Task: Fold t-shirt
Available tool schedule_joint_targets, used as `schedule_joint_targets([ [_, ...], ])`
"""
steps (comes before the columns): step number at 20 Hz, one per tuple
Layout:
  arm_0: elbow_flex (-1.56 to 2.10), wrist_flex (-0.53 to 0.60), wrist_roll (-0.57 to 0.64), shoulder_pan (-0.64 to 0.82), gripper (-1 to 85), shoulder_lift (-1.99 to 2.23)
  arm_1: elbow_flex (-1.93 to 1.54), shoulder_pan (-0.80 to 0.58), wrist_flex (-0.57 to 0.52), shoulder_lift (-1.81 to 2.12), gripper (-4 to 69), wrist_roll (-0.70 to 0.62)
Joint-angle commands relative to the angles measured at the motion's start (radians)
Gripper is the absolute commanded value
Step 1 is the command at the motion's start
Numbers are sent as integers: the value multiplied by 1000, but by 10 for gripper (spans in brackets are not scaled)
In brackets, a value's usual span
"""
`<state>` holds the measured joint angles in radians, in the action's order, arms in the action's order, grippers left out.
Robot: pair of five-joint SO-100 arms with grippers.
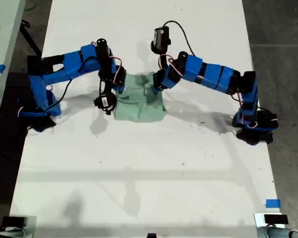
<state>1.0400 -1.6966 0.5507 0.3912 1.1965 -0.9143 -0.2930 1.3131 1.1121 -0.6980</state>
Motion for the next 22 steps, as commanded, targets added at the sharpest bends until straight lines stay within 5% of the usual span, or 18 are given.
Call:
schedule_joint_targets([
  [1,-61,37,26,44,-1,-15,11,-34,-57,-3,-6,-25],
  [3,-72,31,38,57,1,-23,21,-43,-58,-14,-5,-29],
  [4,-92,12,55,66,69,-17,32,-51,-44,-14,18,-34],
  [5,-126,-20,77,81,158,-6,57,-64,-11,-14,157,-40],
  [7,-149,-52,100,147,235,67,74,-124,55,23,235,-37],
  [8,-147,-64,117,193,252,120,81,-155,83,51,368,-78],
  [13,-101,-133,187,436,250,394,-21,-379,229,359,281,-164],
  [18,124,-77,199,480,222,710,-453,-529,218,825,248,-179],
  [22,637,126,138,367,9,1152,-861,-453,183,1209,159,-58],
])
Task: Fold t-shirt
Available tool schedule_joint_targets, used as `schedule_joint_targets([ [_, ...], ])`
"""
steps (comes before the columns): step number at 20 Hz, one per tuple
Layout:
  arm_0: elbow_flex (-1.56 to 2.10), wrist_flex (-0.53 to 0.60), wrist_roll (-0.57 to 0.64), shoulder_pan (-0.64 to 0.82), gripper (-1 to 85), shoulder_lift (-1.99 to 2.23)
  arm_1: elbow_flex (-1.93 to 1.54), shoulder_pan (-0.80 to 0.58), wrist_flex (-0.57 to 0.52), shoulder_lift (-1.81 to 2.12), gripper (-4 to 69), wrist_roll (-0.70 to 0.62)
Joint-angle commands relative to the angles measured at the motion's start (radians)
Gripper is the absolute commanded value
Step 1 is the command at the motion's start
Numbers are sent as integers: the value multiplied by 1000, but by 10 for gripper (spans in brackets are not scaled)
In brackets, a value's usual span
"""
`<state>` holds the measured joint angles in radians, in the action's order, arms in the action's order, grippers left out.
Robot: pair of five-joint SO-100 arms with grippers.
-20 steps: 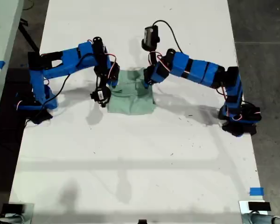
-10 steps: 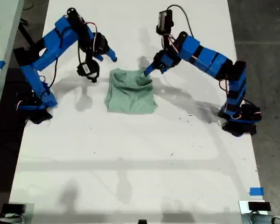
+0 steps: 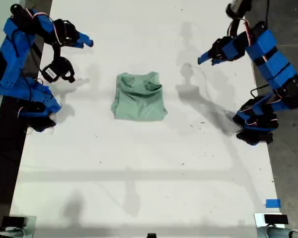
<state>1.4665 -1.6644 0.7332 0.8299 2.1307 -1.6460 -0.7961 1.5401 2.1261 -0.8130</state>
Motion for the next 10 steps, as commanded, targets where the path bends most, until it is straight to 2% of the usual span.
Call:
schedule_joint_targets([
  [1,327,126,-83,-120,0,316,-216,103,-58,284,115,104],
  [3,535,176,-178,-236,0,471,-390,232,-95,448,1,216],
  [5,801,296,-296,-411,0,638,-595,396,-161,626,-9,324],
  [7,1085,419,-422,-566,0,822,-790,581,-282,813,-9,442],
  [8,1206,460,-465,-621,0,922,-867,626,-314,877,-8,488],
  [10,1355,428,-502,-641,0,1089,-962,680,-394,882,-8,518],
])
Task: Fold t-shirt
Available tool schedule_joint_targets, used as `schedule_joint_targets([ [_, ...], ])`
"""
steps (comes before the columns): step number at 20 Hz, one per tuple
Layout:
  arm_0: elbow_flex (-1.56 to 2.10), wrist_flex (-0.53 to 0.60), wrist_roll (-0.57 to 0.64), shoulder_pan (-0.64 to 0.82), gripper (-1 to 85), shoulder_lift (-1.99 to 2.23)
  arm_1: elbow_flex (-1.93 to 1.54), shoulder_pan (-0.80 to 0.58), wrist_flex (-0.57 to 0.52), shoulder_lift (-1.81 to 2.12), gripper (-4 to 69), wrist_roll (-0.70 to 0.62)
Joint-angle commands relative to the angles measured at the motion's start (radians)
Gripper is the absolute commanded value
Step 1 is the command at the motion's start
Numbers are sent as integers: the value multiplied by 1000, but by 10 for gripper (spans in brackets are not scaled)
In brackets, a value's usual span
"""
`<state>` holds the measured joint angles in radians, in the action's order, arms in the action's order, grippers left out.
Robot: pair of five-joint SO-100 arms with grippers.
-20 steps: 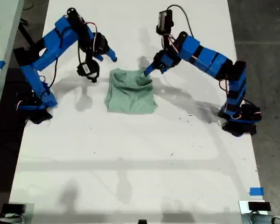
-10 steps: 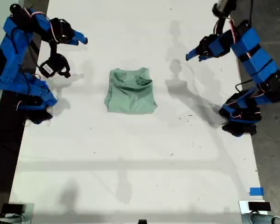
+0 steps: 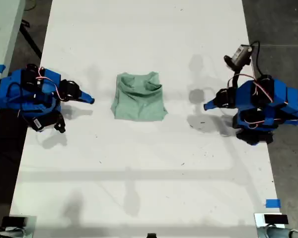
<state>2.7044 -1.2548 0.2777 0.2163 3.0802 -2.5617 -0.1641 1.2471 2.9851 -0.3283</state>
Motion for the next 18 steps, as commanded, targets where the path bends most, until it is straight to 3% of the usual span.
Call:
schedule_joint_targets([
  [1,152,-17,-46,-20,0,207,-63,60,-186,-31,-8,25],
  [3,207,-64,-37,5,0,318,11,64,-354,-264,-8,-25],
  [6,322,-40,-48,0,0,333,287,48,-523,-686,-8,-137],
  [12,324,-69,-40,37,0,331,968,28,-548,-1367,-8,-311],
  [18,325,-74,-40,34,0,331,1152,5,-753,-1672,-8,-371],
])
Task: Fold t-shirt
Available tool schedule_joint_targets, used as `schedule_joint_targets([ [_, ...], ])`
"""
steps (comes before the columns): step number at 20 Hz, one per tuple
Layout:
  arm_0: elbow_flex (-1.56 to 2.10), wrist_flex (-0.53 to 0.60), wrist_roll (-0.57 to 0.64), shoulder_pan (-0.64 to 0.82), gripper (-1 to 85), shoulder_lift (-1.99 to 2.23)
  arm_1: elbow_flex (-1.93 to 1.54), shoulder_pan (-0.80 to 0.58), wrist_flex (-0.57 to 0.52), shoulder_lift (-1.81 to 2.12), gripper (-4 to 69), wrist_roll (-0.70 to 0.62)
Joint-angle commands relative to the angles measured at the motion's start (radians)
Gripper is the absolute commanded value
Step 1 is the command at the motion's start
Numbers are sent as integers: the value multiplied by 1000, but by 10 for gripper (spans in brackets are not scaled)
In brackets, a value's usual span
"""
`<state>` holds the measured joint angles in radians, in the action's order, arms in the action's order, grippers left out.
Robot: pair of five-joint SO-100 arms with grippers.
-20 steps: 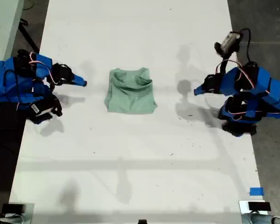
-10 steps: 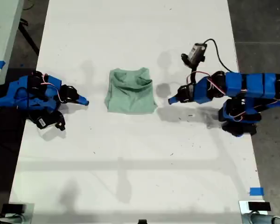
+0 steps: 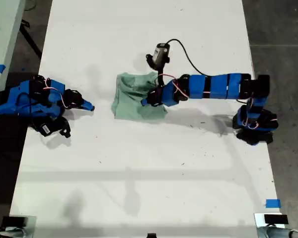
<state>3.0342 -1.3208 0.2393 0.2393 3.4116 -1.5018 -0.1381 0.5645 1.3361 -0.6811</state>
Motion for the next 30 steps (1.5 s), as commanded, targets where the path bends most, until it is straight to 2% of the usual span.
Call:
schedule_joint_targets([
  [1,-5,-8,-2,9,0,0,104,-28,-84,-54,-8,-25],
  [9,-3,-9,-2,12,0,0,140,-127,-115,-123,-8,-101],
  [19,-3,-14,-8,26,0,0,330,-403,-127,-262,-8,-261],
  [21,-3,-17,-8,26,12,0,333,-426,-92,-247,-8,-264],
  [24,-6,-12,-11,3,83,2,245,-414,-43,-143,-8,-262],
  [27,-6,-12,-11,-5,85,3,87,-391,83,84,-8,-221],
  [30,-8,-35,-9,12,82,5,-238,-357,204,479,-8,-129],
])
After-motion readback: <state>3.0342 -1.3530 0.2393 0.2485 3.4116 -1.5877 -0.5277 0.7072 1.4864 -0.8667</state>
